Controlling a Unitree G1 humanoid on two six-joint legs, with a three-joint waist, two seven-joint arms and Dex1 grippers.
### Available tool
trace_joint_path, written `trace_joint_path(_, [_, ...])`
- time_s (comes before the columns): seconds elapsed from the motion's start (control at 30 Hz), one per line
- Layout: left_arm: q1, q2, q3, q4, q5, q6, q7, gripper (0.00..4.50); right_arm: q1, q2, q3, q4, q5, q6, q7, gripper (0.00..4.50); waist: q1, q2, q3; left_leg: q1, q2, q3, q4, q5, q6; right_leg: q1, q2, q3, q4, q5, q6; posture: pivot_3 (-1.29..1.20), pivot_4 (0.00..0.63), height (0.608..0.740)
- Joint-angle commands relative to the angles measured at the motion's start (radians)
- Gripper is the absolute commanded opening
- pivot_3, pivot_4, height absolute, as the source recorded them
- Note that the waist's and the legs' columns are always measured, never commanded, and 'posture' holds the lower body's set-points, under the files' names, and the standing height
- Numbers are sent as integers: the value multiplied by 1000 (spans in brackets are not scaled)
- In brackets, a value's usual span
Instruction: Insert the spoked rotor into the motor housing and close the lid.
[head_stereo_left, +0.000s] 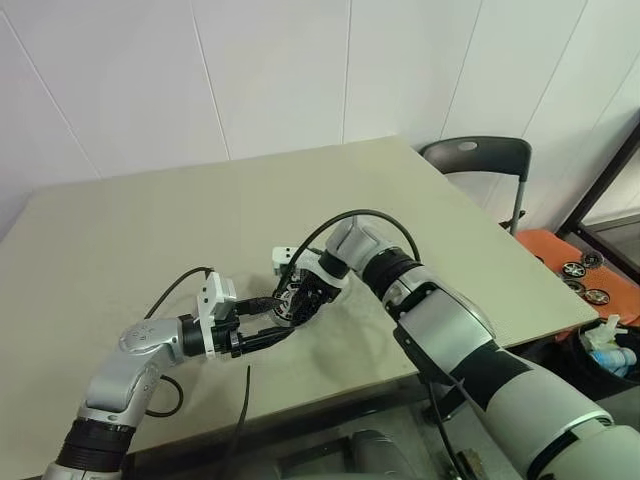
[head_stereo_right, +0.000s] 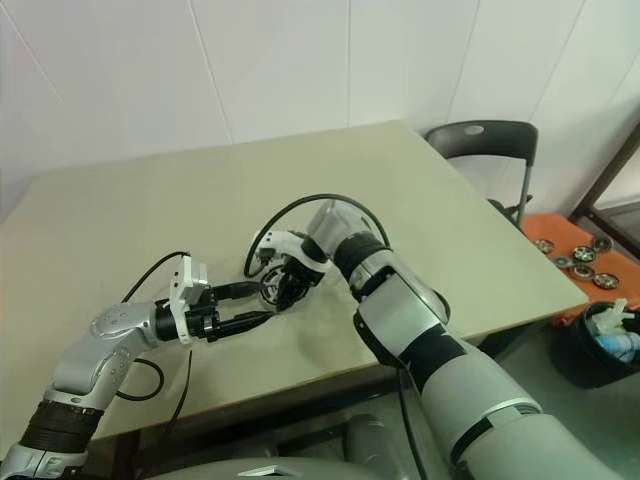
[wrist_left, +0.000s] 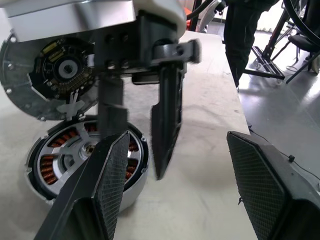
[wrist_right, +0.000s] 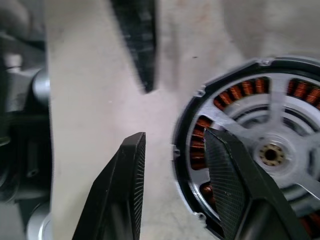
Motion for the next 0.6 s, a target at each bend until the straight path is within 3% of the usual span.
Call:
trace_joint_path(0.03, [-9, 7, 21, -17, -6, -20, -8, 3317, 2, -89, 122, -157, 175, 5, 29, 1947, 1, 0, 0, -1, 0, 0, 0, 0, 0, -1, -1, 0, 0, 2, -3, 0, 0, 740])
trace_joint_path(0.17, [-17, 9, 23, -12, -5, -19, -12, 3317, 6, -299, 344, -446, 513, 75, 29, 1947, 16, 0, 0, -9, -1, -1, 0, 0, 0, -7, -5, 0, -4, 2, -3, 0, 0, 740])
trace_joint_path(0.33, [-28, 25, 56, -5, -20, -14, -16, 3317, -28, -482, 443, -596, 774, 110, 29, 1947, 25, 0, 0, -14, 0, -1, -1, 0, 0, -14, -4, -1, -4, 2, -4, 0, 0, 740])
trace_joint_path(0.47, [-26, 49, 91, -3, -28, -10, -18, 3317, 0, -531, 407, -610, 833, 112, 29, 1947, 25, 0, 0, -14, 0, -1, -1, 0, 0, -13, -3, -2, -4, 2, -4, 0, 0, 740])
trace_joint_path(0.6, [-18, 64, 106, 0, -31, -10, -18, 3317, 63, -517, 297, -550, 734, -14, 22, 1947, 26, 0, 0, -13, 0, 2, 0, 0, 0, -12, -2, -2, -5, 0, 0, 0, 0, 740])
